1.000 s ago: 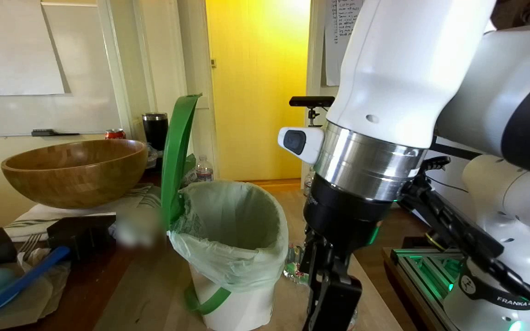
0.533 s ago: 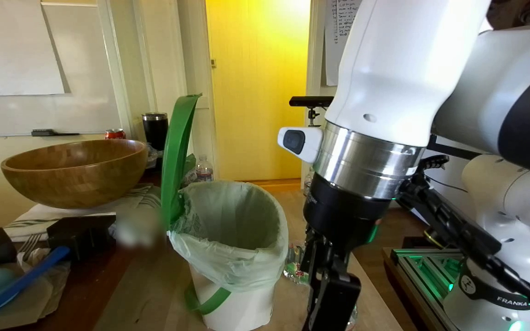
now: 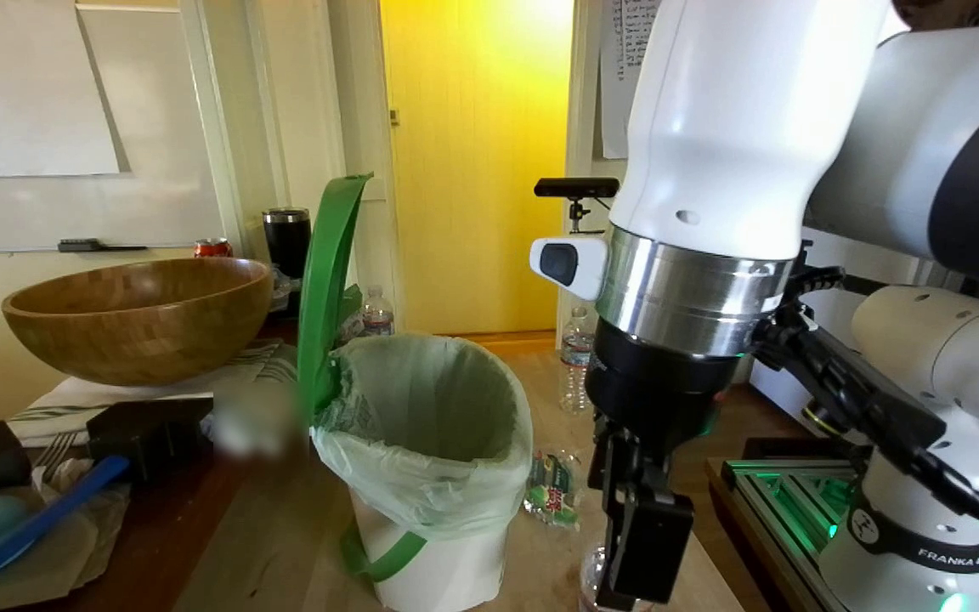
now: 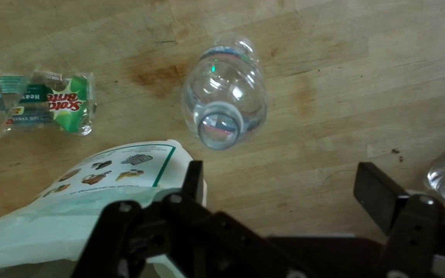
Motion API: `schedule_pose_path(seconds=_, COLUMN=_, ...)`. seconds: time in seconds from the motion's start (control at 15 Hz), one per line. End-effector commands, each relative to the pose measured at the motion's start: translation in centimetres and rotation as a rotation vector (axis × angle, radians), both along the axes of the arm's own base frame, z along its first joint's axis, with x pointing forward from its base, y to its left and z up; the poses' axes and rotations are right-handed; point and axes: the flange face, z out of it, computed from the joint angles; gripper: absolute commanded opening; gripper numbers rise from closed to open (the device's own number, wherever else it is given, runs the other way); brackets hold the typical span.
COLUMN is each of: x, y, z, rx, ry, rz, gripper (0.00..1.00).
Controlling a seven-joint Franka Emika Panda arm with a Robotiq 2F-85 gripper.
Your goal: Put the bottles in the bin and close the bin
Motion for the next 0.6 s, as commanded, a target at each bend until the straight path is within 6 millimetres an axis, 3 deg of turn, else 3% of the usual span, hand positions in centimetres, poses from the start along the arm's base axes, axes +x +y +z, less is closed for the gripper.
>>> schedule_pose_path(seconds=0.0, x=-1.0, y=-0.5, z=-0.1, rx=-0.020, ry=0.040, rz=-0.005, gripper=1.00)
schedule_pose_path(seconds=0.53, x=-0.9, y=-1.7, z=-2.3, rx=-0.031, ry=0.068, rz=-0.004, gripper=1.00)
